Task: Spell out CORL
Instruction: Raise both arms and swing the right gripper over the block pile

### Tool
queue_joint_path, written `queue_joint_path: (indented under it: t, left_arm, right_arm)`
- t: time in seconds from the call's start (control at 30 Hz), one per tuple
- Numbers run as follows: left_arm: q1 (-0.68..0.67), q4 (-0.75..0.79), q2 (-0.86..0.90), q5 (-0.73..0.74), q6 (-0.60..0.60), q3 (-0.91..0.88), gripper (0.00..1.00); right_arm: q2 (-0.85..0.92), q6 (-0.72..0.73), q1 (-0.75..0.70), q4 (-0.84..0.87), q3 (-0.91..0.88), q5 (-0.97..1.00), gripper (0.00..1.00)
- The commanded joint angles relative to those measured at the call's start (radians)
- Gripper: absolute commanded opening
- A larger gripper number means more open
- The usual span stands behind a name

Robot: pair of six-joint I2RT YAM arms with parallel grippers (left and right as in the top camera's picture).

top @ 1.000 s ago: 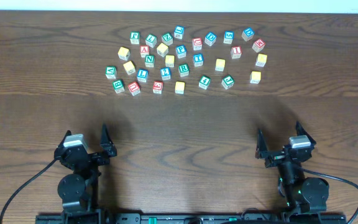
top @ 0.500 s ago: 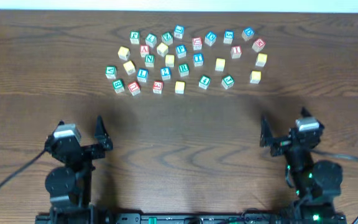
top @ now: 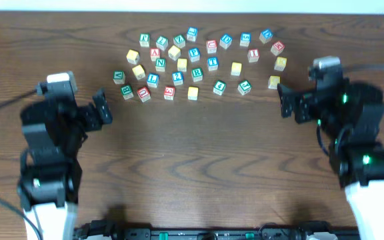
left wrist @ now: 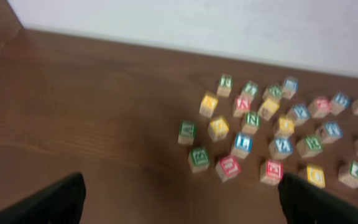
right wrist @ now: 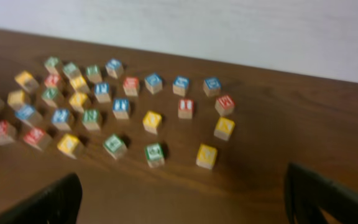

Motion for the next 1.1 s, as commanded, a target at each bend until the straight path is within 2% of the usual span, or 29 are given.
queue_joint_path:
  t: [0.0,0.07,0.23,0.43,0.53,0.7,1.07]
  left_arm:
    - [-0.003,-0.105,0.151,0.016,0.041,0.201,0.98]
    - [-0.003,-0.172,0.23,0.017,0.047,0.29,0.98]
    - [-0.003,-0.376,0.469,0.026,0.047,0.575,0.98]
    - [-0.003,-0.589,0.714,0.047,0.046,0.898,0.98]
    - [-0.004,-0.629,0.764,0.047,0.046,0.929,0.98]
    - [-0.004,-0.647,0.793,0.046,0.046,0.929,0.98]
    - [-0.004,-0.66,0.796,0.046,0.046,0.929,0.98]
  right_arm:
    - [0.126,-0.041,-0.011,-0.1,0.185,-0.056,0.99]
    - [0.206,-0.088,-0.012,-0.171,0.296,-0.1,0.99]
    - [0.41,-0.101,-0.012,-0.319,0.554,-0.18,0.99]
    - [0.712,-0.129,-0.012,-0.586,0.953,-0.222,0.99]
    - [0.841,-0.158,-0.012,-0.694,1.107,-0.222,0.99]
    - [0.95,-0.158,-0.011,-0.748,1.164,-0.221,0.99]
    - [0.975,-0.156,-0.006,-0.696,1.163,-0.23,0.99]
